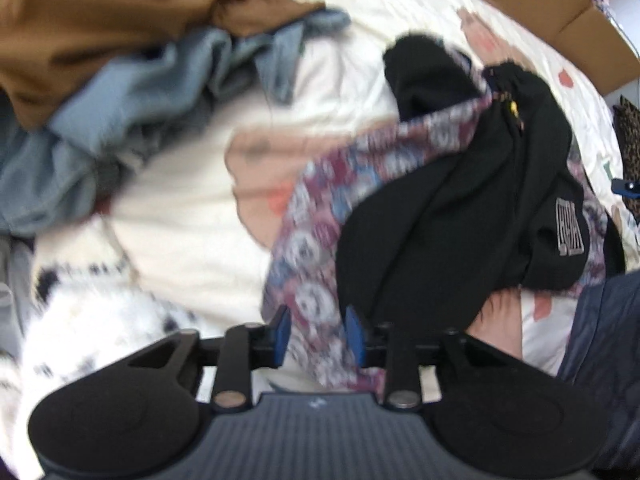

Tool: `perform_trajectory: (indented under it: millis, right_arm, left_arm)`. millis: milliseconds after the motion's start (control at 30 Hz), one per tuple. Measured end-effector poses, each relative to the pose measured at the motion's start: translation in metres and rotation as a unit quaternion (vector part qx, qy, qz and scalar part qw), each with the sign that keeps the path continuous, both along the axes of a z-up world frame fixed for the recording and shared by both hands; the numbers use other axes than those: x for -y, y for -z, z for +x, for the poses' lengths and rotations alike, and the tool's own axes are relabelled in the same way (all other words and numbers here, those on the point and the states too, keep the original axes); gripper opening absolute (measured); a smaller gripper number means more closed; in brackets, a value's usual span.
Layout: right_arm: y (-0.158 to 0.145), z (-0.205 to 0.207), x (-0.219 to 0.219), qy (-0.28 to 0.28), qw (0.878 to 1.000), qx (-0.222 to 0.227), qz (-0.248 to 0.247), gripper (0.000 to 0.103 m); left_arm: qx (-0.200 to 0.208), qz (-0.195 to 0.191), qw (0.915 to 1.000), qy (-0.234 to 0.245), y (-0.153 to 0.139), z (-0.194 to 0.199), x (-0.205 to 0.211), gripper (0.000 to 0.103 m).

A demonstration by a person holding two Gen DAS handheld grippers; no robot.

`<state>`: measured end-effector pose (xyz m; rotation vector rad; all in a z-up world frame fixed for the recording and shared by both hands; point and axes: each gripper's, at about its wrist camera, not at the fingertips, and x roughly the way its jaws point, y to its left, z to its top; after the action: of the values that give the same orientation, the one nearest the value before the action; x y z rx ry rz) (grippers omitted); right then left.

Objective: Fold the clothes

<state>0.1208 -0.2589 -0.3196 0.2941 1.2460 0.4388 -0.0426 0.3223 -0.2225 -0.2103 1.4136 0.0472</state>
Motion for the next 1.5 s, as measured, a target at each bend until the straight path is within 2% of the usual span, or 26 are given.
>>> perform_trajectory:
  millis: [200, 267, 400, 800, 1000, 1200, 1333, 1500]
  right_arm:
    - [0.003, 0.028, -0.007, 0.002, 1.0, 0.009, -0.003, 0.039]
    - [0.003, 0.036, -0.009, 0.0, 1.0, 0.014, -0.006, 0.043]
    - [0.004, 0.055, -0.011, 0.001, 1.0, 0.022, -0.009, 0.043]
    - [0.026, 0.128, -0.021, 0.012, 0.999, 0.031, -0.008, 0.043]
    - [0.041, 0.166, -0.041, -0.01, 1.0, 0.026, -0.004, 0.045]
    - [0.064, 0.191, -0.061, -0.011, 1.0, 0.024, 0.015, 0.045]
    - [0.079, 0.19, -0.077, -0.018, 0.999, 0.016, 0.023, 0.045]
    - [0.086, 0.176, -0.089, -0.043, 0.999, 0.013, 0.016, 0.046]
  left_arm:
    - [0.042, 0.003, 0.9991, 0.002, -0.013, 0.046, 0.013, 0.052]
    - [0.051, 0.002, 0.9987, 0.009, -0.012, 0.065, 0.019, 0.052]
    - [0.068, -0.004, 0.9975, 0.019, -0.008, 0.104, 0.033, 0.053]
    - [0.104, -0.024, 0.9942, -0.01, 0.032, 0.219, 0.061, 0.054]
    - [0.097, -0.031, 0.9942, -0.035, 0.061, 0.258, 0.067, 0.055]
    - [0.079, -0.031, 0.9944, -0.063, 0.088, 0.281, 0.067, 0.056]
    - [0.048, -0.031, 0.9968, -0.056, 0.106, 0.279, 0.069, 0.056]
    - [0.015, -0.039, 0.9974, -0.058, 0.124, 0.257, 0.066, 0.06]
